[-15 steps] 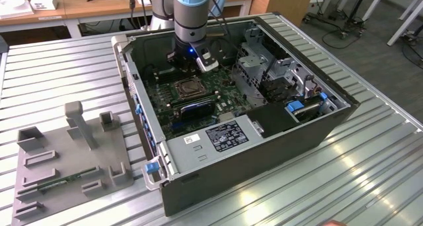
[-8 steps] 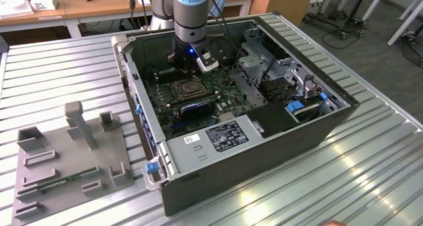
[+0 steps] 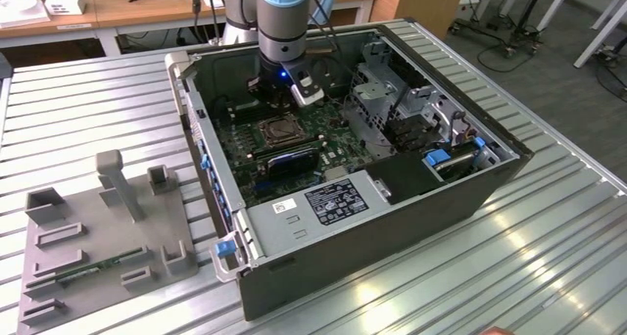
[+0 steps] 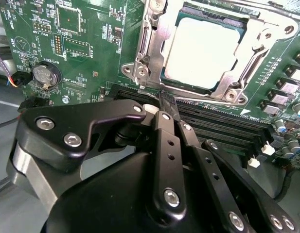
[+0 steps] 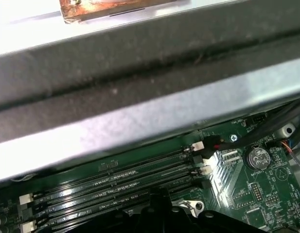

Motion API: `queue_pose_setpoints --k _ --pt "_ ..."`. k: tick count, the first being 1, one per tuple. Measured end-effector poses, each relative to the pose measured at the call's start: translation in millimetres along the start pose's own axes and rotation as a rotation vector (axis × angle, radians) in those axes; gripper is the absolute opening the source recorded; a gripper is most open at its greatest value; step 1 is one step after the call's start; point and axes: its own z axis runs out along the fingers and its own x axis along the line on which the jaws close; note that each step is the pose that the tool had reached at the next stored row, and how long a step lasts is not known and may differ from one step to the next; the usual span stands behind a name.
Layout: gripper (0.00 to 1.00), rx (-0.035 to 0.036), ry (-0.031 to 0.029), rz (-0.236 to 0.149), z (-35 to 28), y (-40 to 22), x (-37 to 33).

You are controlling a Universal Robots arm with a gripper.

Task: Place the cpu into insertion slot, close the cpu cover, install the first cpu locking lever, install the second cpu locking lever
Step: 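Install the first cpu locking lever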

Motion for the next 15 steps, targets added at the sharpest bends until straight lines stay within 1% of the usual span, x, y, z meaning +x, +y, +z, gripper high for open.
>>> queue_pose_setpoints --k 6,10,15 --pt "0.11 0.0003 -0.0014 0.006 -2.3 2.8 0.2" --pt "0.11 0.0005 -0.0027 0.013 -2.6 5.2 0.7" --pt "0.11 0.0007 -0.0042 0.019 -2.6 6.1 0.9"
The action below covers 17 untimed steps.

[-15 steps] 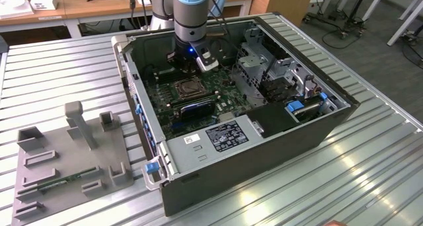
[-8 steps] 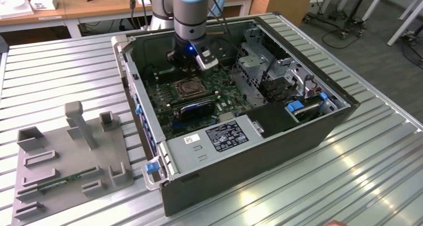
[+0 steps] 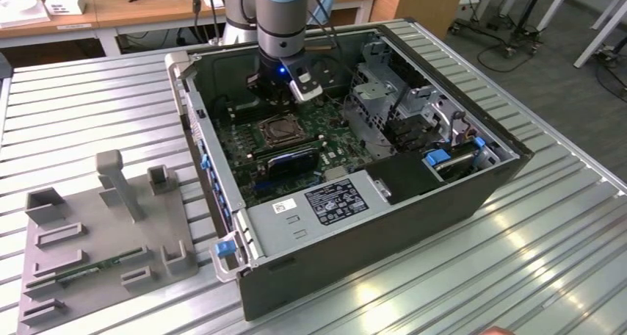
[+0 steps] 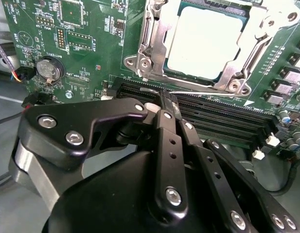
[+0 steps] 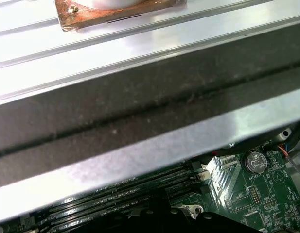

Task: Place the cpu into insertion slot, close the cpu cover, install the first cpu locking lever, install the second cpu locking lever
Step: 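Install the first cpu locking lever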

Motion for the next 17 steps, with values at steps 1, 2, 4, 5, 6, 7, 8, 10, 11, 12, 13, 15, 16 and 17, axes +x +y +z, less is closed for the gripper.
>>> queue_pose_setpoints --k 1,2,4,5,6,7,8,10,11,12,13,15,16,17 --pt "0.11 -0.0001 -0.0001 0.0 0.0 0.0 0.0" --pt "0.11 -0.0001 -0.0002 0.001 0.1 0.0 0.0" --pt "0.11 0.0001 -0.0002 0.001 0.1 0.0 0.0" --pt "0.11 0.0 -0.0002 0.001 0.3 0.0 0.0" --pt "0.11 0.0 -0.0002 0.001 0.7 -0.1 0.0" --pt "0.11 0.0 -0.0002 0.001 1.1 -0.2 0.1" --pt "0.11 0.0001 -0.0002 0.001 1.5 -0.4 0.1" --pt "0.11 0.0001 -0.0003 0.001 2.7 -0.7 0.1" --pt "0.11 0.0002 -0.0003 0.001 3.2 -0.8 0.1" --pt "0.11 0.0004 -0.0004 0.001 3.7 -0.9 0.1" --pt "0.11 0.0006 -0.0004 0.0 4.0 -1.0 0.1" --pt "0.11 0.0014 -0.0005 0.0 4.0 -1.1 0.1" --pt "0.11 0.0015 -0.0007 0.0 4.1 -1.2 0.1" --pt "0.11 0.0017 -0.0009 0.0 4.2 -1.4 0.1"
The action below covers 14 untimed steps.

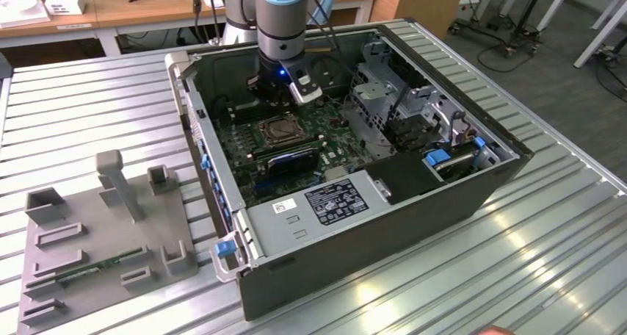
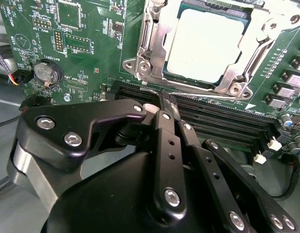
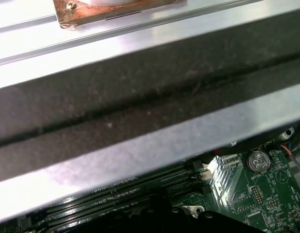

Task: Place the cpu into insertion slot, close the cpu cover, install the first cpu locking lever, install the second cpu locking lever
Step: 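Install the first cpu locking lever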

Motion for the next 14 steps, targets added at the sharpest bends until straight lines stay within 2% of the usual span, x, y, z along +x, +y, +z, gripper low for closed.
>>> queue_pose_setpoints --k 8,14 --pt "0.11 0.0091 -0.0027 -0.001 -0.5 -1.6 -0.6" --pt "0.11 0.0092 -0.0029 -0.001 -1.1 -1.5 -0.6"
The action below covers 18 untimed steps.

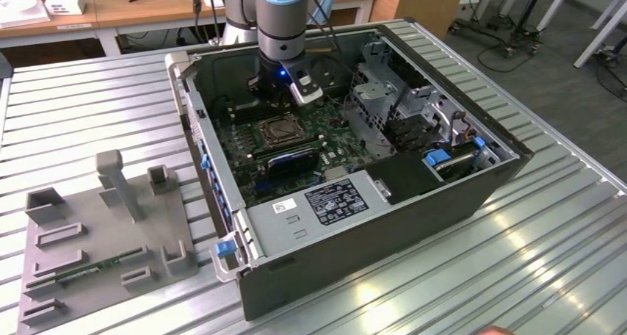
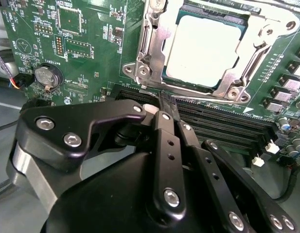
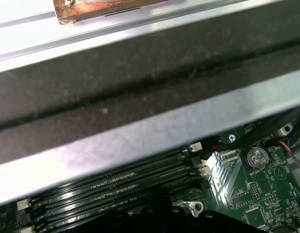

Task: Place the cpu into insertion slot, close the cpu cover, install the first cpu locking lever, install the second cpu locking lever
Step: 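Install the first cpu locking lever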

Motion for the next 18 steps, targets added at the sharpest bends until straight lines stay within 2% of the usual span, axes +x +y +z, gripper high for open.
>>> queue_pose_setpoints --k 8,13,18 --pt "0.11 0.0 0.0 0.0 -12.1 3.4 -0.3" --pt "0.11 -0.0017 0.0004 0.0 -12.6 3.8 -0.1" --pt "0.11 -0.0143 0.0031 0.001 -12.7 3.8 -0.2"
